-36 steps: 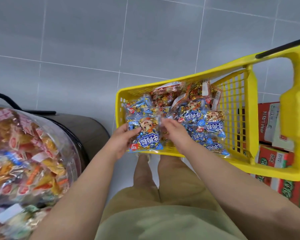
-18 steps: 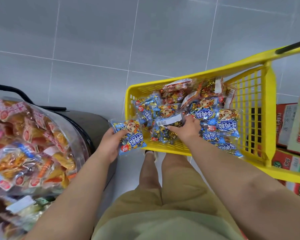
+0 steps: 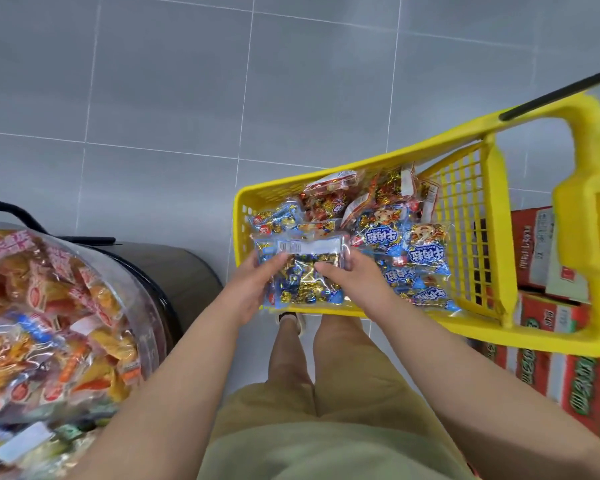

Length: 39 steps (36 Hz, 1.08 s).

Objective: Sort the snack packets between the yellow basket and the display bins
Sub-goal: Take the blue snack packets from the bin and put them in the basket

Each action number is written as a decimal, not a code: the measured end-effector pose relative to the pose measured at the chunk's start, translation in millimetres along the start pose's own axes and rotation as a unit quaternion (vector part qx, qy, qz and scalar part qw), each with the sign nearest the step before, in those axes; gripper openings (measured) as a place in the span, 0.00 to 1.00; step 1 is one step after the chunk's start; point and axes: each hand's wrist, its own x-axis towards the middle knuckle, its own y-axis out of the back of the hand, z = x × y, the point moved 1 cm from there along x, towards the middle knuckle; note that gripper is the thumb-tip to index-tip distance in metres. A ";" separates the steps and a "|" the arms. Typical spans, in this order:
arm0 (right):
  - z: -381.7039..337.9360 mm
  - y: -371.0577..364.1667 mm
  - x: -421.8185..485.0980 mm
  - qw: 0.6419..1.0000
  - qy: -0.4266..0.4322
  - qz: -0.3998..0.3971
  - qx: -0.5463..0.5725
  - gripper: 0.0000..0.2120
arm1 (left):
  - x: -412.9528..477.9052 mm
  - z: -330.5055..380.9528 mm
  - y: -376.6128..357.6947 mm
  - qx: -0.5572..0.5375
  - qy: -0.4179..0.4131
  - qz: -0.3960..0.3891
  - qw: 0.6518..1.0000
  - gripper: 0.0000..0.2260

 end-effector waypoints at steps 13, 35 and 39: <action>23.6 80.0 53.3 0.931 -0.133 0.307 -0.147 0.29 | 15.2 -12.6 -10.7 0.002 0.025 0.098 0.995 0.18; 26.0 101.4 -1.9 0.979 -0.121 0.079 0.147 0.18 | 1.5 -13.3 -12.4 -0.048 -0.003 0.145 0.988 0.14; 5.8 94.6 -30.2 0.978 -0.084 0.034 0.189 0.25 | -18.1 -3.1 -10.9 -0.043 -0.023 0.151 0.987 0.17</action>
